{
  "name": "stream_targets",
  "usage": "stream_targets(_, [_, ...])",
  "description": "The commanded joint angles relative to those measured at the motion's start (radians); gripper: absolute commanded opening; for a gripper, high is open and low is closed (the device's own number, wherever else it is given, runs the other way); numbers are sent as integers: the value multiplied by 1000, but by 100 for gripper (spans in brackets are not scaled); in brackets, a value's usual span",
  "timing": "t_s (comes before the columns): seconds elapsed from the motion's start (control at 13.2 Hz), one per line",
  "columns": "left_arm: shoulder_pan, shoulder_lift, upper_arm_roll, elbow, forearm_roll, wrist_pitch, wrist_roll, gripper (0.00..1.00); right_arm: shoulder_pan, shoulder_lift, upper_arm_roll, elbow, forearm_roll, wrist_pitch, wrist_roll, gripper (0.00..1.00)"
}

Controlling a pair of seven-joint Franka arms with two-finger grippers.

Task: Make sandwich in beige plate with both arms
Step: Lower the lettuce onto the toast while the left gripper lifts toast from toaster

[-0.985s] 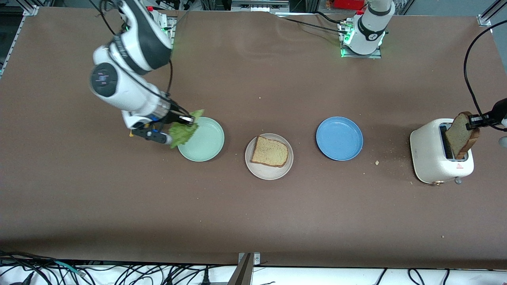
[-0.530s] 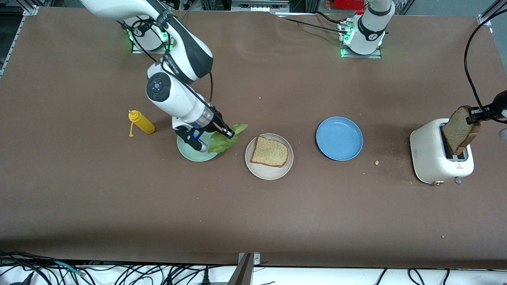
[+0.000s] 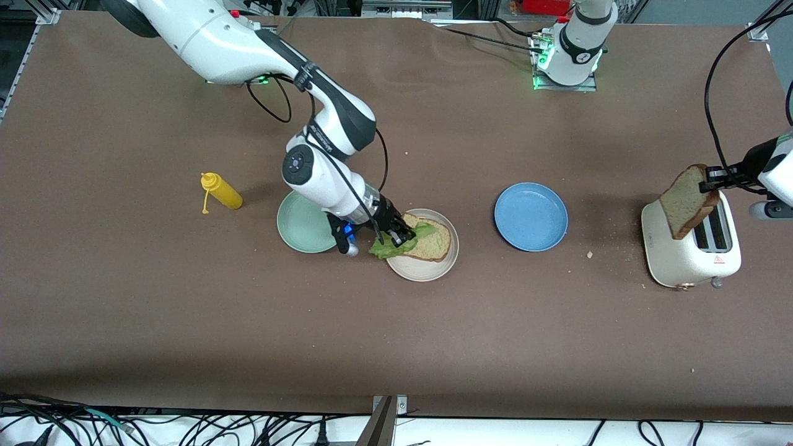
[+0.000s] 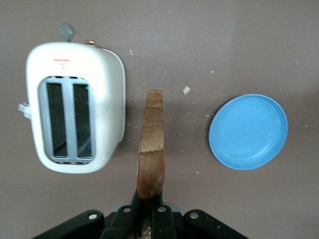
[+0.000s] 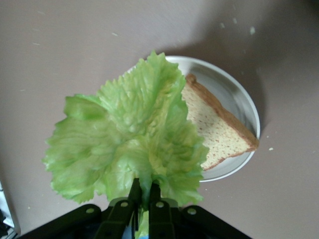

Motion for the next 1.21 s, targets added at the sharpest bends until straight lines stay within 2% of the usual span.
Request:
stream_targets(0.0, [-7,20,-9,4,-69,-47,10,0,33,82,30,72,-4,26,113,0])
stream_targets(0.38, [-80,44,-17,3,-140,-84,8,0,62,137,65,83,-22,39,218,0])
stream_targets(0.53, [-105,78,-17,4,-177,-118,10,0,58,136,62,80,-100,23,215,0])
stream_targets(0.61, [-126,93,-17,4,-201,-119,11,0,58,129,59,80,-175,-19,215,0])
stream_targets(0.68, [-140,104,-17,4,-211,-119,11,0,55,126,58,83,-204,-79,218,0])
stream_targets(1.14, [-199,200,-20,6,-395,-121,13,0,50,131,47,80,-206,-101,207,0])
